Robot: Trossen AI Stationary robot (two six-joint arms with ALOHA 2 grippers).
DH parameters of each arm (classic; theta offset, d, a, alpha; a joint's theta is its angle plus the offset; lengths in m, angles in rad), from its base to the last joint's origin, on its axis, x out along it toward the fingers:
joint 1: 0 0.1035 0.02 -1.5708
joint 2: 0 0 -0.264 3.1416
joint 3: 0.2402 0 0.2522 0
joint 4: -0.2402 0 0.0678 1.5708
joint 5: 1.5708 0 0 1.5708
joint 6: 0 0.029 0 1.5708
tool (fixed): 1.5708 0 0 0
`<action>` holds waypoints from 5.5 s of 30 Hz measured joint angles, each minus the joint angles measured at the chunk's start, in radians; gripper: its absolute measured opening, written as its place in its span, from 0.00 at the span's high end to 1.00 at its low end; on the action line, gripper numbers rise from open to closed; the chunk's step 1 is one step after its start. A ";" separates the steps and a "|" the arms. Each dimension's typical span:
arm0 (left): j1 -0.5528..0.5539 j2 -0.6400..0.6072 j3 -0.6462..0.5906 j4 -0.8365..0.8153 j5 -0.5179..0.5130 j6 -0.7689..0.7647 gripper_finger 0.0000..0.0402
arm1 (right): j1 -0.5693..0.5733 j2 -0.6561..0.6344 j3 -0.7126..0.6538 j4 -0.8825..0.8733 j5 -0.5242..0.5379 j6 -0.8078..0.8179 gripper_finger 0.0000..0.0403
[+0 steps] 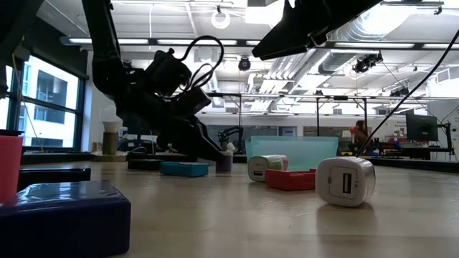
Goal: Pick & Place Office items
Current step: Put the purple white charger adapter into the green bin
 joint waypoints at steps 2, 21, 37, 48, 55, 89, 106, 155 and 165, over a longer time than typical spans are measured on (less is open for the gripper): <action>0.000 -0.004 0.000 -0.005 -0.001 -0.013 0.69 | 0.001 0.000 0.000 0.000 -0.009 0.001 0.26; -0.152 -0.444 -0.001 -0.227 -0.020 -0.090 0.69 | 0.001 0.010 0.000 -0.014 -0.306 0.007 0.26; -0.341 -0.555 -0.001 -0.264 -0.359 -0.040 0.66 | -0.046 0.055 0.001 0.105 -0.197 0.078 0.26; -0.341 -0.478 -0.001 -0.182 -0.341 -0.045 0.66 | -0.083 0.148 -0.001 0.244 -0.192 -0.001 0.26; -0.331 -0.458 -0.002 -0.136 -0.306 -0.061 0.66 | -0.091 0.145 0.000 0.256 -0.213 0.000 0.26; -0.314 -0.445 -0.001 -0.121 -0.294 -0.079 0.66 | -0.136 0.145 -0.002 0.270 -0.321 -0.018 0.71; -0.314 -0.421 -0.001 -0.088 -0.302 -0.076 0.66 | -0.134 0.145 -0.003 0.250 -0.316 -0.017 0.71; -0.241 -0.484 -0.001 -0.283 -0.159 -0.394 0.40 | -0.466 -0.055 0.000 -0.355 -0.204 0.157 0.71; -0.215 -0.484 -0.001 -0.325 -0.046 -0.435 0.40 | -0.698 0.006 0.000 -0.367 -0.427 0.028 0.71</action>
